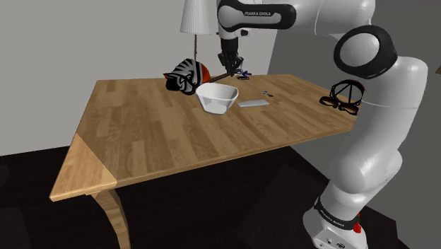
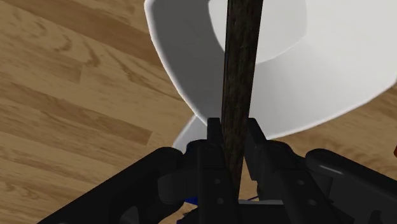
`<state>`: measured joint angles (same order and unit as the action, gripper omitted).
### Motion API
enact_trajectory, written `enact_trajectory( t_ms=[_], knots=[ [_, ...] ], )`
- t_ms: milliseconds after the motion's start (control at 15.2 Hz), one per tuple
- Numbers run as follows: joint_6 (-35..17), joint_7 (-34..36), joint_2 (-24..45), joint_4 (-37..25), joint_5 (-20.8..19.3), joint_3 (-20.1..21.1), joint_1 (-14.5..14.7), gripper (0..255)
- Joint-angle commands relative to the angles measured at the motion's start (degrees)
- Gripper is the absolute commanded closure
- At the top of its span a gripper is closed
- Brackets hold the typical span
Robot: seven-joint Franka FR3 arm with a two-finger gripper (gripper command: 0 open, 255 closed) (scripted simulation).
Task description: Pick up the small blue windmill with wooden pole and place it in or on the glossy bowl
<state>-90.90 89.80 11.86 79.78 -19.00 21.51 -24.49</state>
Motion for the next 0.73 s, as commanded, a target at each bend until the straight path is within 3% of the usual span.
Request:
enact_trajectory(
  t_ms=[0, 132, 660],
  knots=[
    [3.1, 1.7, 6.2, -8.3, -2.4, 0.6, 2.5, 255],
    [6.8, 2.6, 12.8, -18.0, -4.8, 0.7, 5.7, 255],
    [-0.6, 4.2, 10.3, -8.0, -3.8, 0.6, 4.0, 255]
  ],
)
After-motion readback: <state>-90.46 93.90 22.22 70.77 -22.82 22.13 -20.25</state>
